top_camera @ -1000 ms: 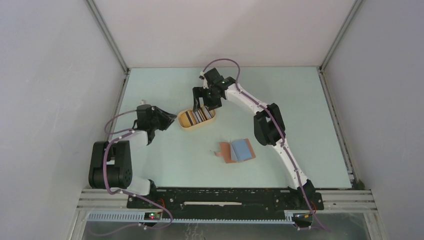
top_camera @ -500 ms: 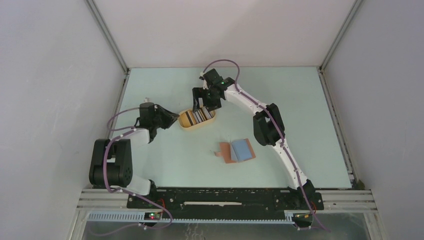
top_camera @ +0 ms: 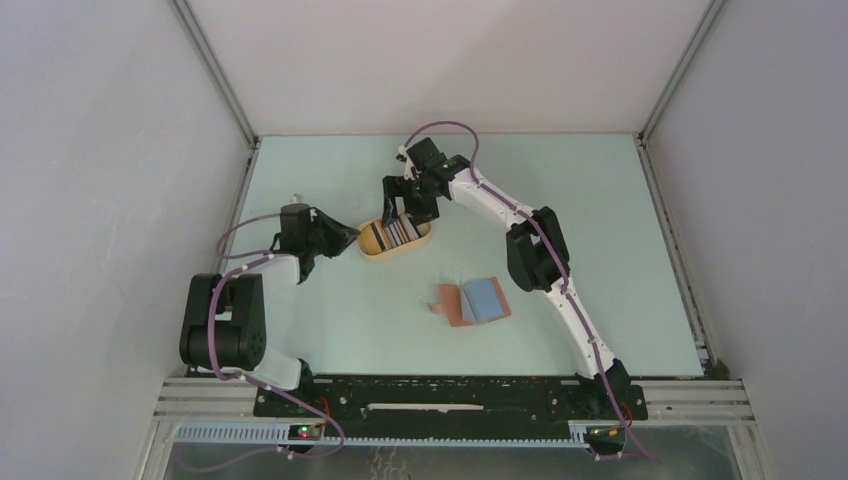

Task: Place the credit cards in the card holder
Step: Pick up the credit card from the storage box.

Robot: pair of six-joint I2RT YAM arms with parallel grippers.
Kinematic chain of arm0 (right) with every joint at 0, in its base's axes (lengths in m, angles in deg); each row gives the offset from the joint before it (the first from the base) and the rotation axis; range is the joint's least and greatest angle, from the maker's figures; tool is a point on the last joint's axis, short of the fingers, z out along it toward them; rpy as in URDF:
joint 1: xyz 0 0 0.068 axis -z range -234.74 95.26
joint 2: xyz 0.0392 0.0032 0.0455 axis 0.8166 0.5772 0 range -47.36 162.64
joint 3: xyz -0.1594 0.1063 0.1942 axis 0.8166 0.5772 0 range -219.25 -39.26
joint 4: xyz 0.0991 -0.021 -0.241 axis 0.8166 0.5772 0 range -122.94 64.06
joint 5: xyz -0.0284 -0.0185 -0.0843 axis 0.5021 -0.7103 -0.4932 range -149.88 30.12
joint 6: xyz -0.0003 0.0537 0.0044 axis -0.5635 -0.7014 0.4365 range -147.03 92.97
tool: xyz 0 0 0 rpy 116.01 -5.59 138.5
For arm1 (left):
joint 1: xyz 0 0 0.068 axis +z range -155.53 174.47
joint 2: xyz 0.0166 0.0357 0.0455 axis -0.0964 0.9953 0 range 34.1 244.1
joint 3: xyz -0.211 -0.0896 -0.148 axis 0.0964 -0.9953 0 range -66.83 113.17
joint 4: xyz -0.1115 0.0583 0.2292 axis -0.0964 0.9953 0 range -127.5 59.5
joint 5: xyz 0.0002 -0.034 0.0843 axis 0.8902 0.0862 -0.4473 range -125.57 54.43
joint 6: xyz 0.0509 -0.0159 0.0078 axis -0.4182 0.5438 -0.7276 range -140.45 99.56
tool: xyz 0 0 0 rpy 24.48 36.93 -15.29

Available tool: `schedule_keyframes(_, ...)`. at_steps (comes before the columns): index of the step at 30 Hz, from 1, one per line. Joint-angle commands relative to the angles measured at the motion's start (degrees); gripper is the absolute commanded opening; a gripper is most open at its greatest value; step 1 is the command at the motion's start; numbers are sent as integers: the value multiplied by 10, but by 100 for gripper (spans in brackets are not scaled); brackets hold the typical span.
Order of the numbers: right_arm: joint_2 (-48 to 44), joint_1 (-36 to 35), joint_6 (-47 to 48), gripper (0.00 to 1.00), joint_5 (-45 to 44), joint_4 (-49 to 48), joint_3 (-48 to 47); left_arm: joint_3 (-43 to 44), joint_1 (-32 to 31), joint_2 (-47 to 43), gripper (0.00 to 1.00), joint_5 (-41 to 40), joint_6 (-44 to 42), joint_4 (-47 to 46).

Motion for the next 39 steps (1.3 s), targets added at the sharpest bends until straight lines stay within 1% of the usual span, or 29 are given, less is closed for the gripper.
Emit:
schedule_keyframes(1, -30, -6, -17, 98, 58, -15, 0, 30, -4, 2, 23, 12, -14, -7)
schedule_keyframes(10, -37, 0, -21, 94, 119, -36, 21, 33, -5, 4, 22, 17, -17, -7)
schedule_keyframes(18, -25, 7, -27, 82, 163, -51, 24, 35, -5, 7, 21, 20, -19, -7)
schedule_keyframes(21, -22, 10, -29, 81, 173, -53, 24, 36, -5, 9, 21, 21, -19, -7)
schedule_keyframes(31, 6, 12, -27, 85, 181, -48, 13, 40, -8, 10, 21, 26, -25, -7)
schedule_keyframes(39, 11, 12, -24, 84, 199, -48, 11, 42, -9, 8, 20, 28, -29, -5)
